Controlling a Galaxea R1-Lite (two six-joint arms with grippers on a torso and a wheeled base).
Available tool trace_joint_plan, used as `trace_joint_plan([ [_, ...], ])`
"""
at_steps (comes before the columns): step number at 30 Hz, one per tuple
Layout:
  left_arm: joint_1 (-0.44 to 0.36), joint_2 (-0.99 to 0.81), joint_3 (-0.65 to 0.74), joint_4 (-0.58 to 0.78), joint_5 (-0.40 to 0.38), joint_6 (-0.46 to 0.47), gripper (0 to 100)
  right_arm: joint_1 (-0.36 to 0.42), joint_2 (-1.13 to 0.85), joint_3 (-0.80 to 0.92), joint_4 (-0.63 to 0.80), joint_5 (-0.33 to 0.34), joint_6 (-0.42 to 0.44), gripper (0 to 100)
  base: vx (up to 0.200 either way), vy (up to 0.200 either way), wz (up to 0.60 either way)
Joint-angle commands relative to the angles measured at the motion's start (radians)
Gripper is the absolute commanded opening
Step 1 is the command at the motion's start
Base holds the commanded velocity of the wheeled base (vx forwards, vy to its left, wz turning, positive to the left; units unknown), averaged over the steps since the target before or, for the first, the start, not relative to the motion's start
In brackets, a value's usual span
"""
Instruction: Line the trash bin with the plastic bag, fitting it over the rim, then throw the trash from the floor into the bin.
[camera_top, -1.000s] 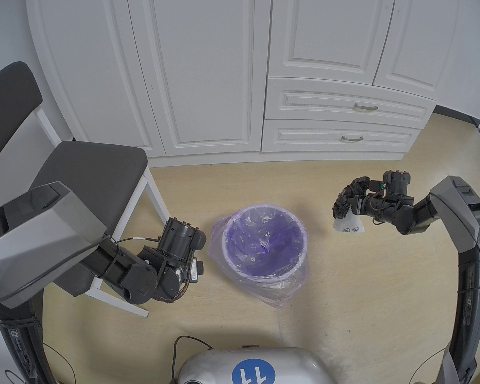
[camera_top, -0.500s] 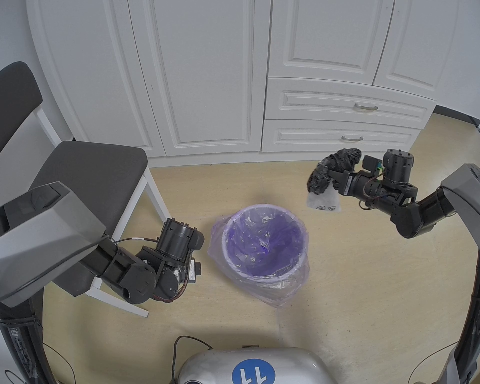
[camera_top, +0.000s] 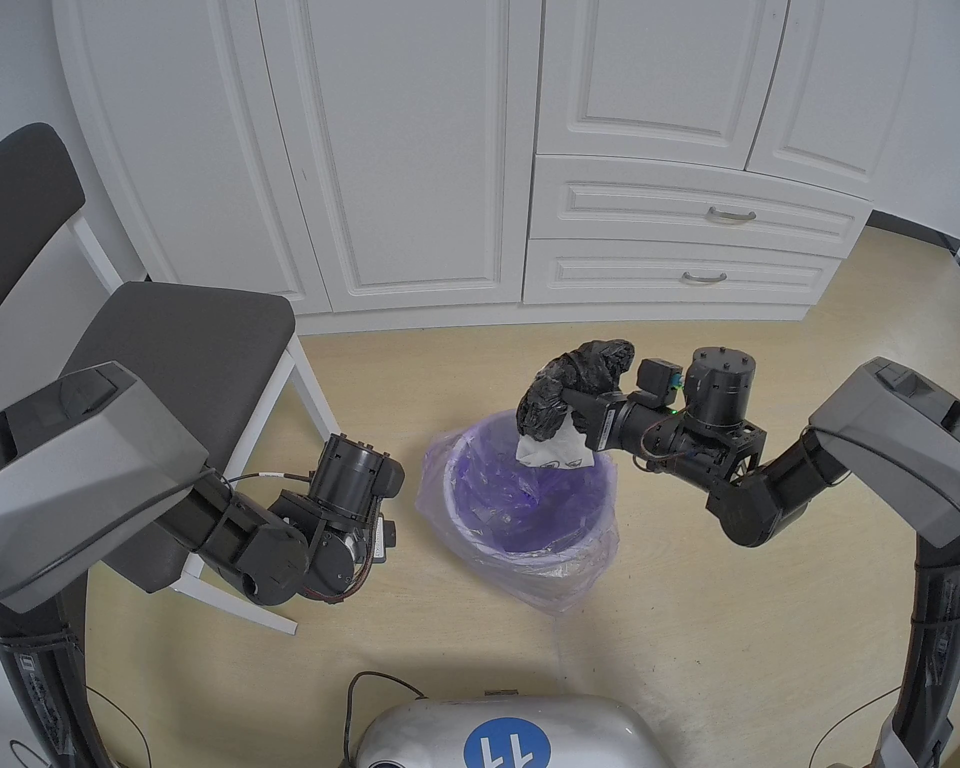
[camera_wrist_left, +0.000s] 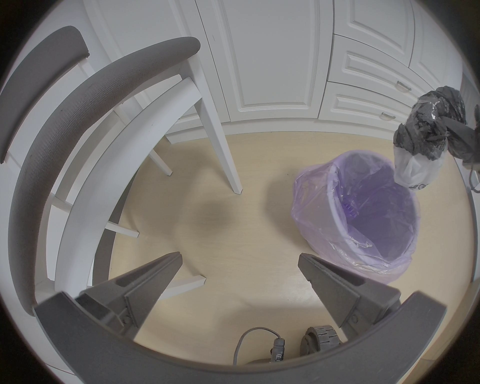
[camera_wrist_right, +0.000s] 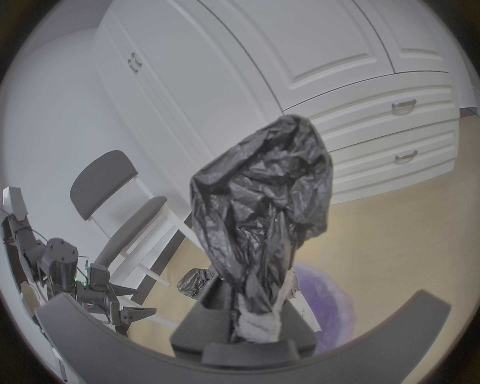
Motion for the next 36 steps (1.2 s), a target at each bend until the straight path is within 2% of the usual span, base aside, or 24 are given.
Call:
trace_joint_plan([
  [1, 0.0, 0.003, 0.0, 0.0, 0.001, -0.001, 100, 0.03, 0.081, 0.005, -0.056, 0.002, 0.001, 0, 0.0, 0.0, 0.0],
  [3, 0.0, 0.0, 0.002, -0.002, 0.001, -0.001, 100, 0.032, 0.161, -0.008, -0.153, 0.002, 0.001, 0, 0.0, 0.0, 0.0],
  [5, 0.0, 0.0, 0.0, 0.0, 0.001, -0.001, 100, 0.033, 0.202, -0.01, -0.179, 0.002, 0.0, 0, 0.0, 0.0, 0.0],
  [19, 0.003, -0.003, 0.0, -0.002, 0.002, -0.001, 100, 0.061, 0.32, -0.045, -0.251, 0.009, 0.001, 0, 0.0, 0.0, 0.0],
  [36, 0.008, 0.003, 0.0, -0.002, 0.002, -0.001, 100, 0.061, 0.383, -0.085, -0.252, 0.001, 0.0, 0, 0.0, 0.0, 0.0],
])
